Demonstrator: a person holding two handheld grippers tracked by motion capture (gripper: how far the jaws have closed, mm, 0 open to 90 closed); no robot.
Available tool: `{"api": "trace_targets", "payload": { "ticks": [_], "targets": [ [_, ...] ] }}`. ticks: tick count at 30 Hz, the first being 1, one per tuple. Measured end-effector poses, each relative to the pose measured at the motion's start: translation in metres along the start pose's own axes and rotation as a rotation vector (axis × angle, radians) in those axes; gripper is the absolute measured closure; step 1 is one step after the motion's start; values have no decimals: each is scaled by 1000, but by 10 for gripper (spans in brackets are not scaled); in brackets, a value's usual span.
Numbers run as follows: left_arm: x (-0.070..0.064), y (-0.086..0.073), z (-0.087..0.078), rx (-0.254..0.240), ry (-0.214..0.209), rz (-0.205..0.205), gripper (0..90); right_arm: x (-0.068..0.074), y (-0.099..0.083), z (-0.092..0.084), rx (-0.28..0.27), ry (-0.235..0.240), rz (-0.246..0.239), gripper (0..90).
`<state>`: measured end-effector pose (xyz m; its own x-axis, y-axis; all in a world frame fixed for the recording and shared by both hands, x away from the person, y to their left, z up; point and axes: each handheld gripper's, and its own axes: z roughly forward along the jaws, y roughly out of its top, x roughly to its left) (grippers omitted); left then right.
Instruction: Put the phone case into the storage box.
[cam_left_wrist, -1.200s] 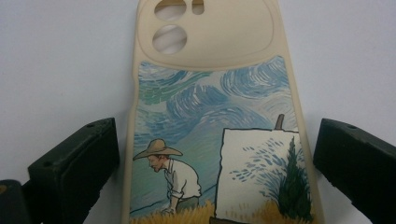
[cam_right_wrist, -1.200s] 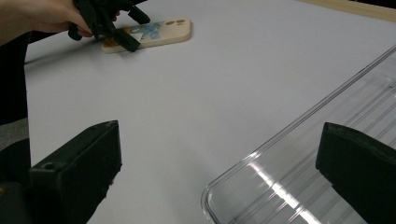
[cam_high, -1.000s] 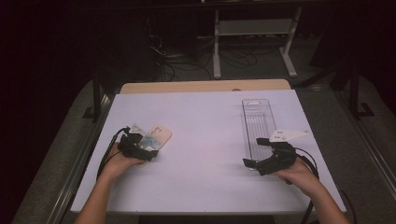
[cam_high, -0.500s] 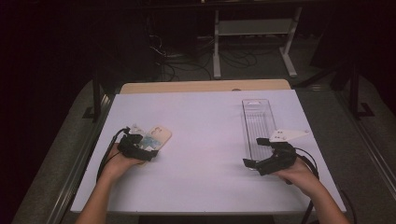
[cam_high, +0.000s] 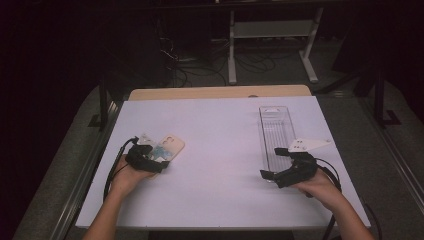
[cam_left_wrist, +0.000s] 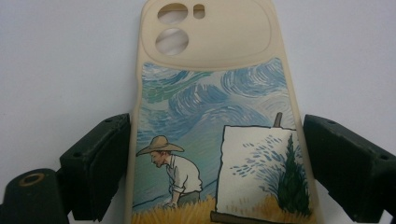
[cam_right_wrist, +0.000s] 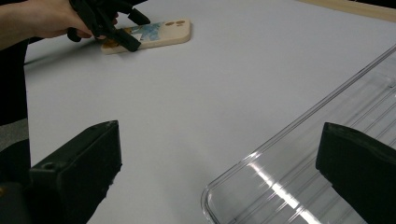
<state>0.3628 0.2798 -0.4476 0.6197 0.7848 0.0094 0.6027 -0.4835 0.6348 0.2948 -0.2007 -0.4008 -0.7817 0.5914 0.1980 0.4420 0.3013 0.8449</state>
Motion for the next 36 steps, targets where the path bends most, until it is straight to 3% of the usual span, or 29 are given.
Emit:
{"api": "trace_targets", "payload": {
  "ticks": [15, 28, 35, 36],
  "targets": [
    [-2, 5, -4, 13, -22, 10, 110, 0, 0, 0, 0, 2, 0, 0],
    [-8, 18, -18, 6, -70, 82, 111, 0, 0, 0, 0, 2, 0, 0],
    [-12, 25, -25, -10, -113, 86, 111, 0, 0, 0, 0, 2, -1, 0],
    [-11, 26, -25, -7, -116, 106, 111, 0, 0, 0, 0, 2, -1, 0]
  ]
}}
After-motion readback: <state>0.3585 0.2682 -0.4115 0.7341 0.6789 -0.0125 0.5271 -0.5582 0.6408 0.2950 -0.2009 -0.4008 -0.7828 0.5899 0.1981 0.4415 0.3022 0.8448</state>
